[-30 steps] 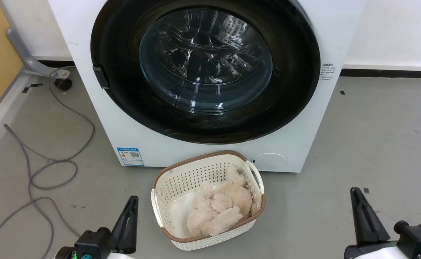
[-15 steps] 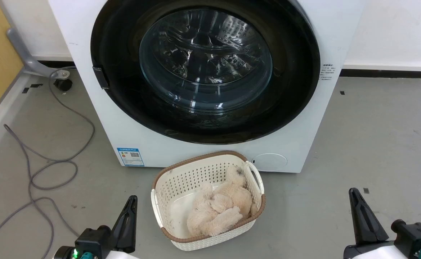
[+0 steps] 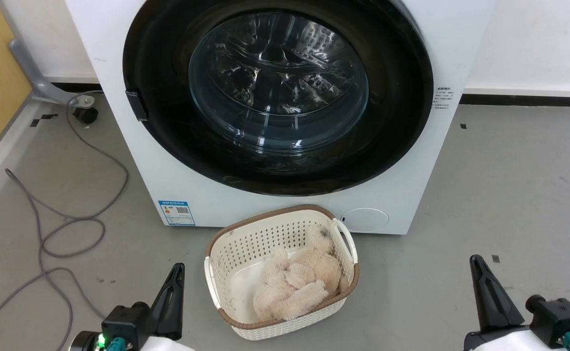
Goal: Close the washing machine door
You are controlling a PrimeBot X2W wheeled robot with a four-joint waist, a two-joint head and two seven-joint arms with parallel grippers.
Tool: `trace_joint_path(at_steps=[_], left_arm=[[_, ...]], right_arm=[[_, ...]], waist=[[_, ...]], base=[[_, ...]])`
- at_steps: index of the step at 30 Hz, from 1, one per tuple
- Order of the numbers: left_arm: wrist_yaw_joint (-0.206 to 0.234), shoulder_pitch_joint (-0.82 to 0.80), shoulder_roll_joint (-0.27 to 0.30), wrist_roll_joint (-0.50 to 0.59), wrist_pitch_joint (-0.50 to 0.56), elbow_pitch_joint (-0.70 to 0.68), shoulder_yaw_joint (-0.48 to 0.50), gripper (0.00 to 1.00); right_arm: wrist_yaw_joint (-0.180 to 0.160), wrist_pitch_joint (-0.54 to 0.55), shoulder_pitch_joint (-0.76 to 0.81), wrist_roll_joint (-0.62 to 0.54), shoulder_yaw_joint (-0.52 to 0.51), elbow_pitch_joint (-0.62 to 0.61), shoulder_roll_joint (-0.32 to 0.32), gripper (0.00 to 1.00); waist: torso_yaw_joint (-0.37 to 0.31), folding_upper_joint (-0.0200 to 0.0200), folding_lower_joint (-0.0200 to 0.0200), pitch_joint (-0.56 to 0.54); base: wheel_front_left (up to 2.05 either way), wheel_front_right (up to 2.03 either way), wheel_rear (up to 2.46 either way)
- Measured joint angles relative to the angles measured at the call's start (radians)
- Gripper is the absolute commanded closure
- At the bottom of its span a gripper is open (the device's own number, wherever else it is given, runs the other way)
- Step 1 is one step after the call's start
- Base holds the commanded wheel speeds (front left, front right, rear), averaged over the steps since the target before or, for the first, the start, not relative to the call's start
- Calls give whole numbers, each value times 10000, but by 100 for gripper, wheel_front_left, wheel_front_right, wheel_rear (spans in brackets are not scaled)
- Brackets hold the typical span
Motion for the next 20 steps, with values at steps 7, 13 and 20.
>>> trace_joint_path(at_steps=[7,13,20], left_arm=[[58,-18,0,69,159,-69,31,100],[128,-42,0,155,286,-115,54,100],[151,-66,0,217,416,-182,86,100]], right_arm=[[0,167,-8,-90,6,-44,6,100],[0,295,-20,-178,12,-71,13,100],[0,399,-101,-267,21,-104,27,100]], waist=[[-12,0,0,-5],[-22,0,0,-10],[-34,0,0,-15]], base=[[0,0,0],[0,0,0],[0,0,0]])
